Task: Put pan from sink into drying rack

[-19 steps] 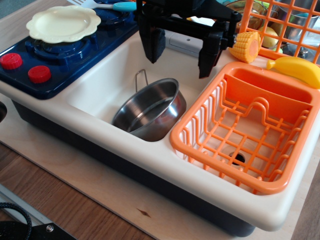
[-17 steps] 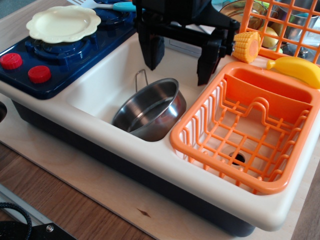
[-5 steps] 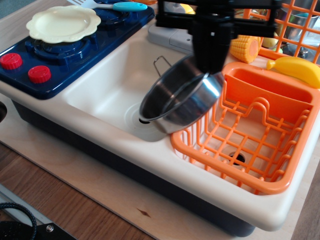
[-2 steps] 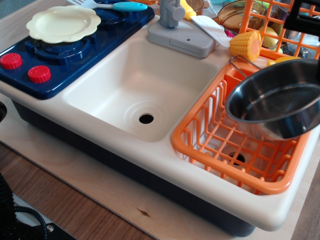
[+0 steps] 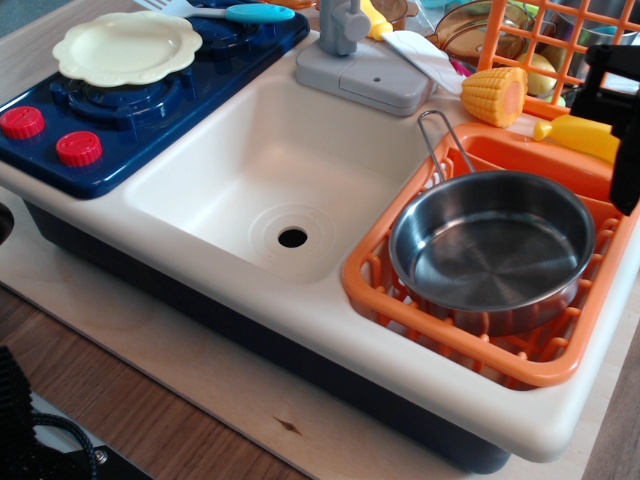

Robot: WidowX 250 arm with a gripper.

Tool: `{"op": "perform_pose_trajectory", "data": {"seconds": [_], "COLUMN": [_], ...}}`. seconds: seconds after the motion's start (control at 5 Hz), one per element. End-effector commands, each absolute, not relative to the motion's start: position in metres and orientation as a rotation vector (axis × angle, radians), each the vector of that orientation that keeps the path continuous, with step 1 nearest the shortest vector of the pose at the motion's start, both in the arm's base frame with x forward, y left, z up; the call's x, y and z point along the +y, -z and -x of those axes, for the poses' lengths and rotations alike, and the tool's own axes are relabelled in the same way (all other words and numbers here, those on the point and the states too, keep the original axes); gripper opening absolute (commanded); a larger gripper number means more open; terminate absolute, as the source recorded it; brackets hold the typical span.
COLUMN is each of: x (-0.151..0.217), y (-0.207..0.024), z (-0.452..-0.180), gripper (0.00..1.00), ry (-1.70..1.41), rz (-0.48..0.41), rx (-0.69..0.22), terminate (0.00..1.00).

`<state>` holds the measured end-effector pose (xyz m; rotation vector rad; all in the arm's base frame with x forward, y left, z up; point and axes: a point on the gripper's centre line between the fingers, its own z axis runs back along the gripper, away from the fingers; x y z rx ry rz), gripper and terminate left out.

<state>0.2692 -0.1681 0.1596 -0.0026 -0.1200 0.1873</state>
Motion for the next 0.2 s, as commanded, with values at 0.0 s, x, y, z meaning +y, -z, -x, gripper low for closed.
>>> {"op": "perform_pose_trajectory", "data": {"seconds": [0.0], "x": [-0.1678], "y": [-0.1792], "z": [-0.2691], "gripper": [1.00], "ry": [-0.194], "rz": [0.041], "rx": [-0.172], "terminate": [1.00]}}
